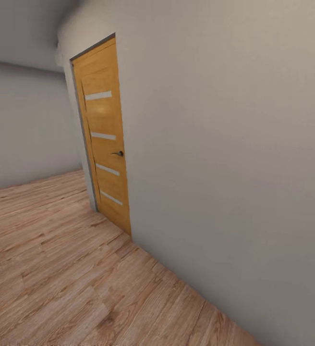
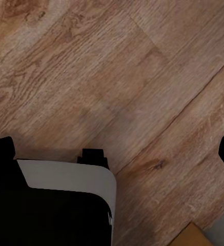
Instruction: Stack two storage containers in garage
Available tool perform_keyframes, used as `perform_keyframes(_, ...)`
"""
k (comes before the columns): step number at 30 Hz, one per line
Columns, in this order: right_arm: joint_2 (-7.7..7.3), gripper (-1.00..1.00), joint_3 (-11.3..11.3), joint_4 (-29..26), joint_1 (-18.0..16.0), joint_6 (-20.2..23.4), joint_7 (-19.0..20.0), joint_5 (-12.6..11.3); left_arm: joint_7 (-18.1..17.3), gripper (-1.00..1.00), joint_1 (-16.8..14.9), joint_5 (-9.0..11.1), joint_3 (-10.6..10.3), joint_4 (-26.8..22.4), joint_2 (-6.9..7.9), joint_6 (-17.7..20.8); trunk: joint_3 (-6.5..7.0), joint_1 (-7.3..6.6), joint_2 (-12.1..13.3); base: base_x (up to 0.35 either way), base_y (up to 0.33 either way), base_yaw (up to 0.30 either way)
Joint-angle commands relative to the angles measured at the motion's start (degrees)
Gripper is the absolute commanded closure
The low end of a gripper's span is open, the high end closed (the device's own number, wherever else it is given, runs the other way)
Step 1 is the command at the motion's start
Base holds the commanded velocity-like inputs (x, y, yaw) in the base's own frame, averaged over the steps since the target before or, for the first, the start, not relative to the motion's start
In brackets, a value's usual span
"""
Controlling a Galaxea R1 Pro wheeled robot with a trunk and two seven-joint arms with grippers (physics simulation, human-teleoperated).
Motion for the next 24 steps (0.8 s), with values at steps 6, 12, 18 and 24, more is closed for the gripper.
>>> perform_keyframes(6,0.04,-1.00,0.5,0.1,0.0,-0.3,0.0,-0.5,0.1,-1.00,-0.1,0.4,-0.5,0.0,-0.04,-0.1,-0.07,0.00,0.0,0.174,0.000,0.271)
perform_keyframes(12,0.04,-1.00,0.5,0.1,0.0,-0.3,0.0,-0.5,0.1,-1.00,-0.1,0.4,-0.5,0.0,-0.02,-0.1,-0.07,0.00,0.0,0.309,0.000,0.271)
perform_keyframes(18,-0.02,-1.00,0.5,0.1,0.0,-0.3,0.0,-0.5,0.1,-1.00,-0.1,0.4,-0.5,0.0,-0.02,-0.1,-0.07,0.00,0.0,0.319,0.000,0.271)
perform_keyframes(24,-0.05,-1.00,0.5,0.1,0.0,-0.3,0.0,-0.5,0.1,-1.00,0.0,0.4,-0.5,0.0,-0.02,-0.1,-0.07,0.00,0.0,0.320,0.000,0.271)
